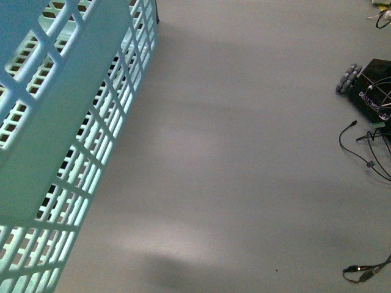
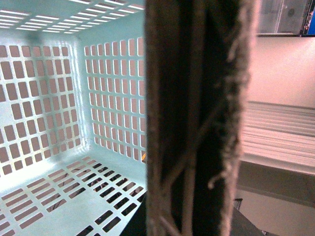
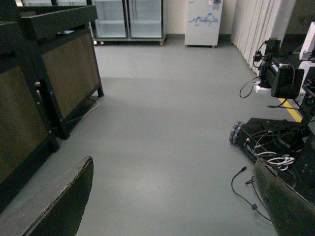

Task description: Pick lemon and mango into basket

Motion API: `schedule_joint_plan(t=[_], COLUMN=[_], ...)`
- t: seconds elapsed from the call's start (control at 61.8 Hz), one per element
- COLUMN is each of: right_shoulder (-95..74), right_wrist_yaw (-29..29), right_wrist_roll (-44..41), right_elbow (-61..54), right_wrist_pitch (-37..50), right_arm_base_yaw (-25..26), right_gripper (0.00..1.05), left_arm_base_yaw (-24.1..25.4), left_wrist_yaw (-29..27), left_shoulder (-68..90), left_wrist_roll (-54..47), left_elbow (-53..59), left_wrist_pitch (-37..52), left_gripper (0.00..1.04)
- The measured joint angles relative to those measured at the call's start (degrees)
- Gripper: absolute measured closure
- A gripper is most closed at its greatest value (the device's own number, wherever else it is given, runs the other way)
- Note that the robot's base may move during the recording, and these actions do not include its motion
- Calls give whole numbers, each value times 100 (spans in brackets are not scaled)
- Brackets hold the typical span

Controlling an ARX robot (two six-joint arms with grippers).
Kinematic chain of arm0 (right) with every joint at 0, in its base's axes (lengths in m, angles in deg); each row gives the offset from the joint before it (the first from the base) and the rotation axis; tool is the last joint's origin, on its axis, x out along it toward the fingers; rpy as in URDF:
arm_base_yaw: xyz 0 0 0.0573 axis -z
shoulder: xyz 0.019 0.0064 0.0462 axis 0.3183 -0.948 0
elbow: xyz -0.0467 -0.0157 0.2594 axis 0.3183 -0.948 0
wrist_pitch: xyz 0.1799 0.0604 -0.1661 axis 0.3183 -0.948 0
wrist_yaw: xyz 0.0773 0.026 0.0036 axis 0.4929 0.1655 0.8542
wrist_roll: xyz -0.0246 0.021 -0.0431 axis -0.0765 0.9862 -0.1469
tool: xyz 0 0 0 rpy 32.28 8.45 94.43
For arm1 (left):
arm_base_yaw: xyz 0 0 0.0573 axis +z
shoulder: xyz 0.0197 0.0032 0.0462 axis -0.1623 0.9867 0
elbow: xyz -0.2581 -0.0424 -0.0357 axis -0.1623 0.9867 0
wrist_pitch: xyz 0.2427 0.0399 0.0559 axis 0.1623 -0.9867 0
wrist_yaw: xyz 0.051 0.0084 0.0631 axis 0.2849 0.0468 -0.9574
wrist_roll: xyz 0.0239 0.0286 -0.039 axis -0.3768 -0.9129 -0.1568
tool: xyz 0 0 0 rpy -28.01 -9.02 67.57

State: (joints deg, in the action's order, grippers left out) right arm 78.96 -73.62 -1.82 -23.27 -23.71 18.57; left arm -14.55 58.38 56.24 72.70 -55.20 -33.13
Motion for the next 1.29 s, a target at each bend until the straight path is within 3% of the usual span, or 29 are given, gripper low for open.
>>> schedule_joint_plan(t=[1.294], right_shoulder=[7], right_wrist_yaw=[-20], right_wrist_roll=[-2], right_elbow=[0], right_wrist_pitch=[2], right_arm_base_yaw=[-2], right_gripper=[9], left_arm_base_yaw=[-35], left_wrist_yaw=[-11], left_shoulder=[-7], left_wrist_roll=[46], left_elbow=[-20], left_wrist_pitch=[0], left_gripper=[100])
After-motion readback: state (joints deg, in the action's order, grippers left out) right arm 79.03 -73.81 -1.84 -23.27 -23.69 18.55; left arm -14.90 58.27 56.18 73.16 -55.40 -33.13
